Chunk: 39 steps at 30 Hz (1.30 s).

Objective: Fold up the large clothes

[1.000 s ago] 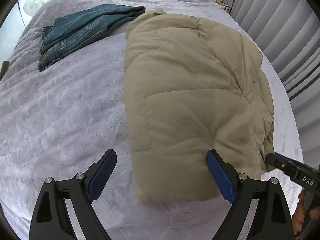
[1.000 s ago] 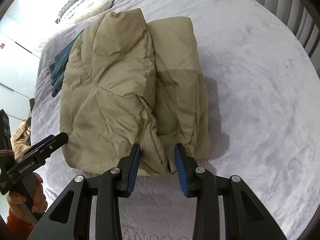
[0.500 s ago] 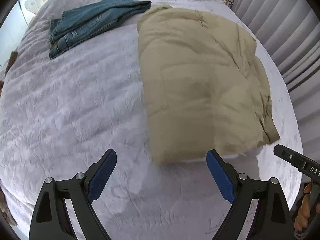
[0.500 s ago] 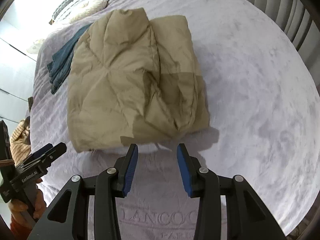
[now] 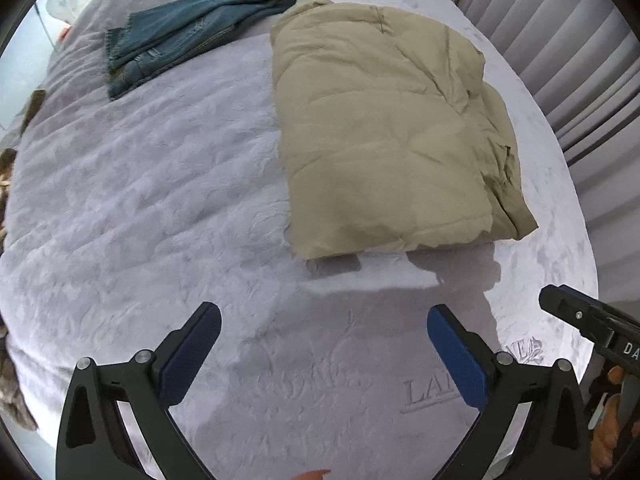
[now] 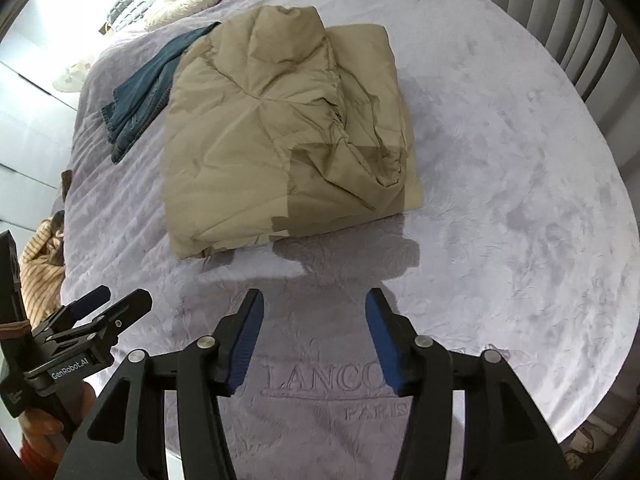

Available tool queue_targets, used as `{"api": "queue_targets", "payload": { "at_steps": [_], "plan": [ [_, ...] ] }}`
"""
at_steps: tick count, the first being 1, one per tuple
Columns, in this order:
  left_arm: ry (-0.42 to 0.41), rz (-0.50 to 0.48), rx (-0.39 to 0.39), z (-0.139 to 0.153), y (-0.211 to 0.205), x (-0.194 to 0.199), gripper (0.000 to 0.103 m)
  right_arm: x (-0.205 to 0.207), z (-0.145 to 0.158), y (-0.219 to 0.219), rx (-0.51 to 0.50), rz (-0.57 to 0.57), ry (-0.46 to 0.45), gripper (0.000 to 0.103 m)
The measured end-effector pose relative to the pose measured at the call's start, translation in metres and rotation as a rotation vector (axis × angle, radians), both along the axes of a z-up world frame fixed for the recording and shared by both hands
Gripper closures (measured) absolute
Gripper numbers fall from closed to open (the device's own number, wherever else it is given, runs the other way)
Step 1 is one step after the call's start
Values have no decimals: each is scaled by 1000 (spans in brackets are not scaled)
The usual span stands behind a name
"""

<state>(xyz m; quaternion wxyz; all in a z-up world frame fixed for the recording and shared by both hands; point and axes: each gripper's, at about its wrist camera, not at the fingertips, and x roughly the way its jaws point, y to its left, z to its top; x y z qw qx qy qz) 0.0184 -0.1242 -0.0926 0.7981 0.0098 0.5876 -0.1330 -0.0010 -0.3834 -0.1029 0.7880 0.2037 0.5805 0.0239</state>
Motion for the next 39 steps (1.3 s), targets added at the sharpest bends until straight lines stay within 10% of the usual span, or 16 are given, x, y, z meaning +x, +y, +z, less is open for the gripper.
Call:
{"api": "queue_targets", "payload": {
  "at_steps": [18, 39],
  "plan": [
    [-250, 129, 66, 100, 1, -57, 0, -45, 94, -16, -134, 13, -228, 0],
    [-379, 183, 70, 157, 4, -77, 0, -51, 150, -19, -219, -34, -357, 0]
  ]
}}
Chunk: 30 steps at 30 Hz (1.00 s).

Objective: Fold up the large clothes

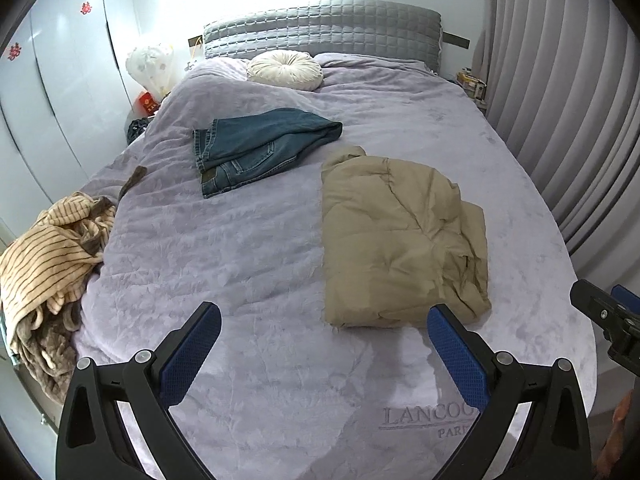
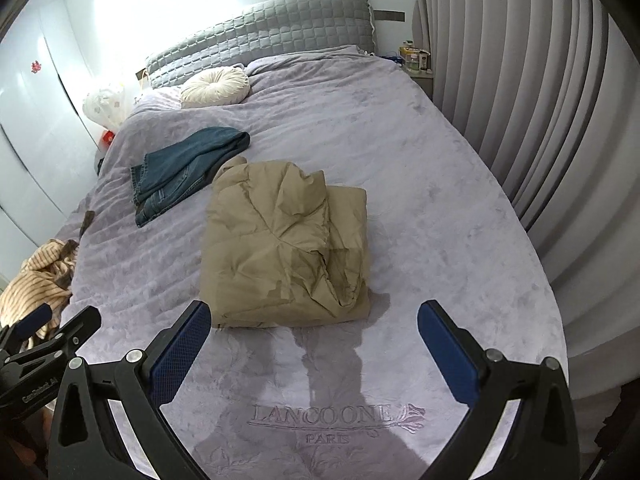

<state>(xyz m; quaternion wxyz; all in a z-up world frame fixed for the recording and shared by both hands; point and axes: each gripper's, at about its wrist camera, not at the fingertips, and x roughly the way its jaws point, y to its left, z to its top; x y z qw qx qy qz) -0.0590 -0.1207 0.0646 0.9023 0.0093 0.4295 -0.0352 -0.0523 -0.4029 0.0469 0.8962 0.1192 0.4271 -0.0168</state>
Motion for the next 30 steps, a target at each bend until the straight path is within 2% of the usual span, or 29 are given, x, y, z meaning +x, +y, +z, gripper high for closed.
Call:
{"api": "queue_targets", "payload": {
  "at_steps": [30],
  "plan": [
    [-9, -4, 10, 2, -1, -9, 0, -8, -4, 2, 9, -8, 9, 0]
  ]
}}
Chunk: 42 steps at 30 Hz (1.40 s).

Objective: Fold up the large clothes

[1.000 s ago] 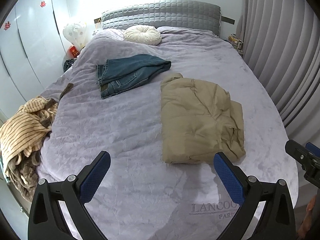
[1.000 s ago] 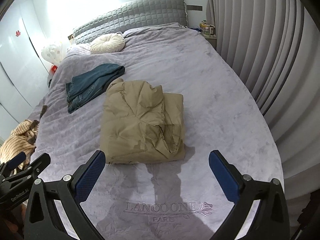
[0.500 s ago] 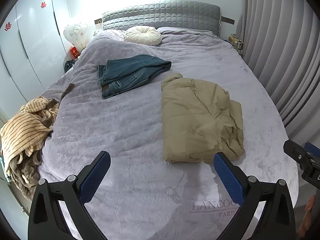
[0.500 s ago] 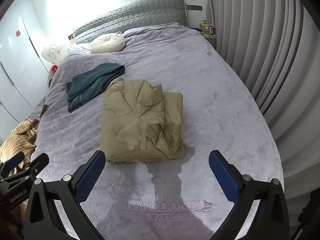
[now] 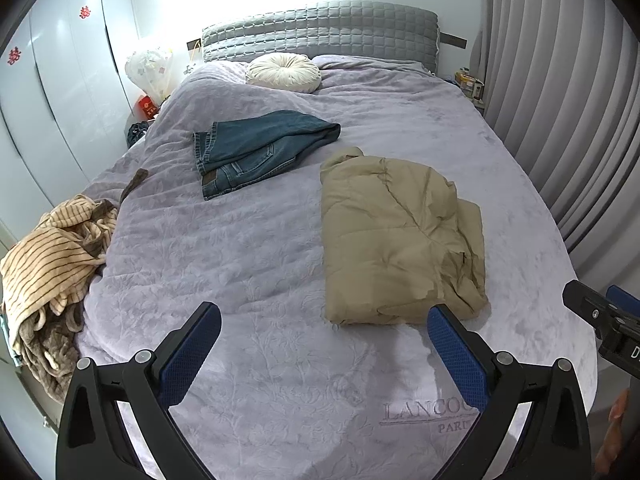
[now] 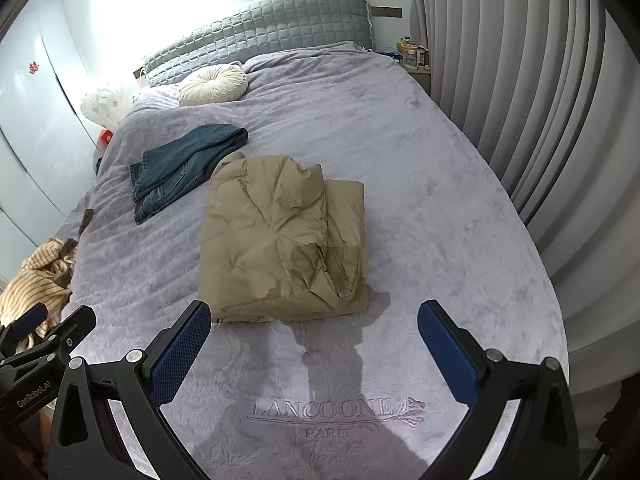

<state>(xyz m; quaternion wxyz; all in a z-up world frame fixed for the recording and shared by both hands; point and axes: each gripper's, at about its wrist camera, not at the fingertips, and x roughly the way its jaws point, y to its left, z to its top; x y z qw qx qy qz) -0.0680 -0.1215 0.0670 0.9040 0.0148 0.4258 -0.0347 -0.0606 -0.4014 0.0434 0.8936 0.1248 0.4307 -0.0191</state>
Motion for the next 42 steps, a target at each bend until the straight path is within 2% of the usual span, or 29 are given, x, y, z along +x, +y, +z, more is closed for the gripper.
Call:
{"api": "queue_targets", "payload": {
  "at_steps": [42],
  "plan": [
    [15, -1, 0, -5, 1, 8, 0, -1, -3, 0, 3, 9, 7, 0]
  ]
}}
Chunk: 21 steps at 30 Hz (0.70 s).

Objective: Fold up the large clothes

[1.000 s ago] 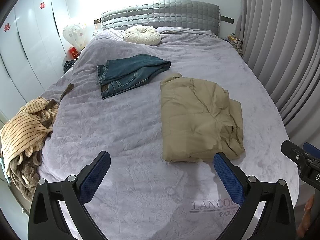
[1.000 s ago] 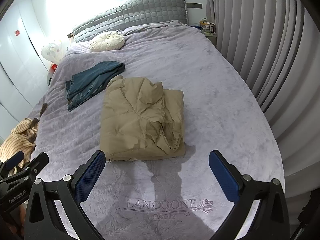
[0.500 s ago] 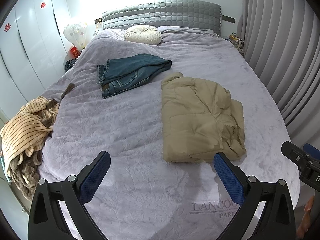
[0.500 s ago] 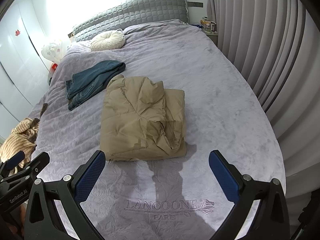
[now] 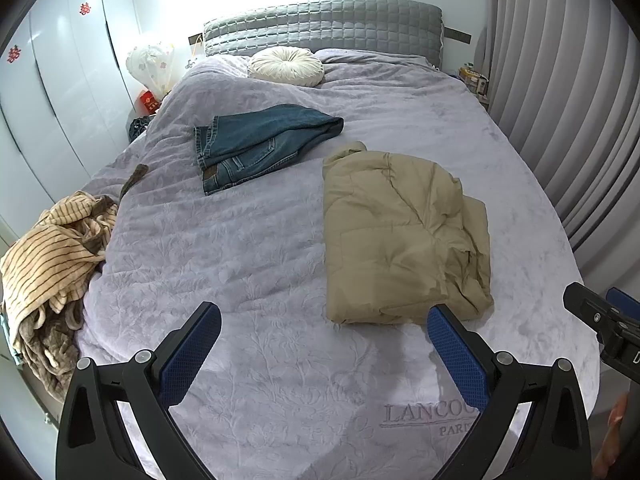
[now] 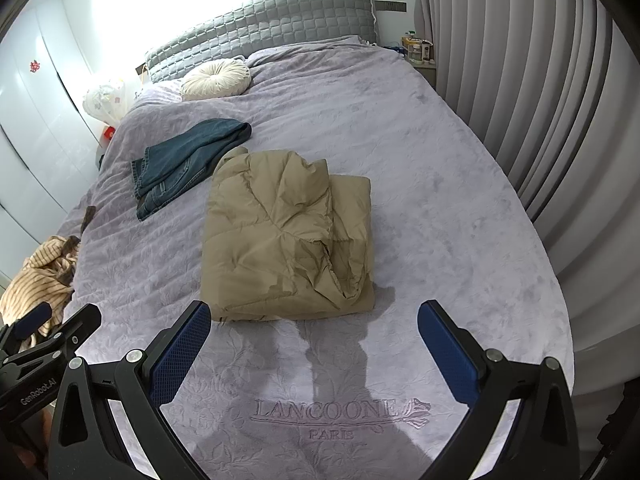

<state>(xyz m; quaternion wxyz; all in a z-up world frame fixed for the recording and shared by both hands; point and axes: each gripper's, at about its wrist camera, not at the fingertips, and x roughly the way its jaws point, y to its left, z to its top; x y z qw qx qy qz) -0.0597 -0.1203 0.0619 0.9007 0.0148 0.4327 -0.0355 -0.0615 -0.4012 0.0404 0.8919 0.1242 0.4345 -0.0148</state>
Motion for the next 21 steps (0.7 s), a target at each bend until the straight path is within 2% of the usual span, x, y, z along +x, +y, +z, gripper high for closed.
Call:
{"api": "queue_targets", "payload": {
  "at_steps": [21],
  "plan": [
    [0, -1, 2, -1, 0, 1, 0, 2, 0, -1, 2, 0, 1, 0]
  ]
}}
